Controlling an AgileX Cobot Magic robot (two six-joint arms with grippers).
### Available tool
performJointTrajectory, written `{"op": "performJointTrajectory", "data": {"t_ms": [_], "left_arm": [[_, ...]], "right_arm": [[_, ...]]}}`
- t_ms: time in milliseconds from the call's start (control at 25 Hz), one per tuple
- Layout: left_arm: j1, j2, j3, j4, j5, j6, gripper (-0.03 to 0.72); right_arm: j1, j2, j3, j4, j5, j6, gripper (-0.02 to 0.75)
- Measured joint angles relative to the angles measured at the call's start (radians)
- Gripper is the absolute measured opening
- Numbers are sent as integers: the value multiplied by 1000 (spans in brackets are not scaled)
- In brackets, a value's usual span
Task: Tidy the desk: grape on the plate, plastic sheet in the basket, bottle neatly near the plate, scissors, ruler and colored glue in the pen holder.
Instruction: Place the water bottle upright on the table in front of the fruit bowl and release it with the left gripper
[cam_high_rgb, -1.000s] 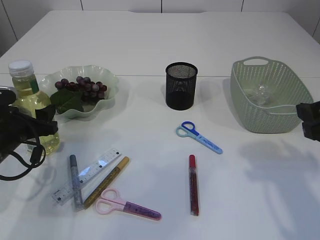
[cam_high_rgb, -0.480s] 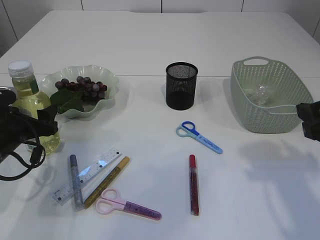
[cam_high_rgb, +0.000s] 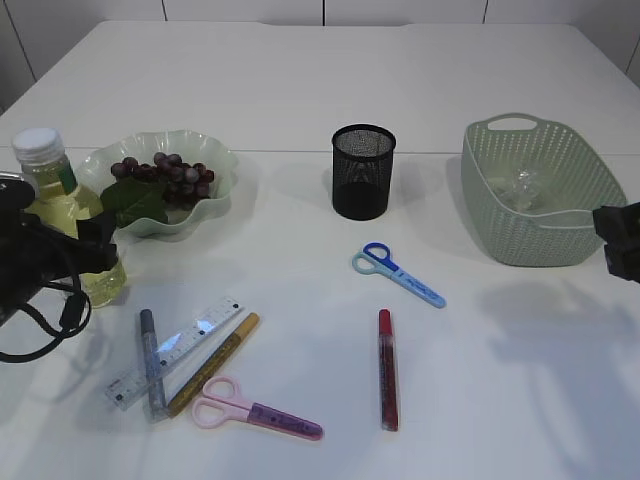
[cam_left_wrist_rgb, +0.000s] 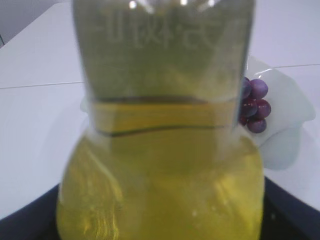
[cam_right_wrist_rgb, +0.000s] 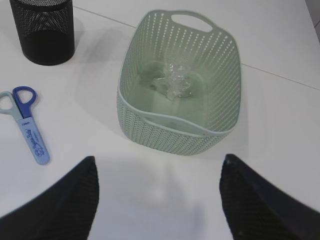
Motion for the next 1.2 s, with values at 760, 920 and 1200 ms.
{"op": "performJointTrajectory", "data": {"t_ms": [760, 920, 1200], "left_arm": [[0, -142, 4, 2, 0, 6, 586], [0, -192, 4, 2, 0, 6, 585], [0, -326, 6, 2, 89, 6, 584]], "right_arm": [[0, 0, 0, -10, 10, 0, 583], [0, 0, 0, -19, 12, 0, 583], [0, 0, 0, -34, 12, 0, 583]]}}
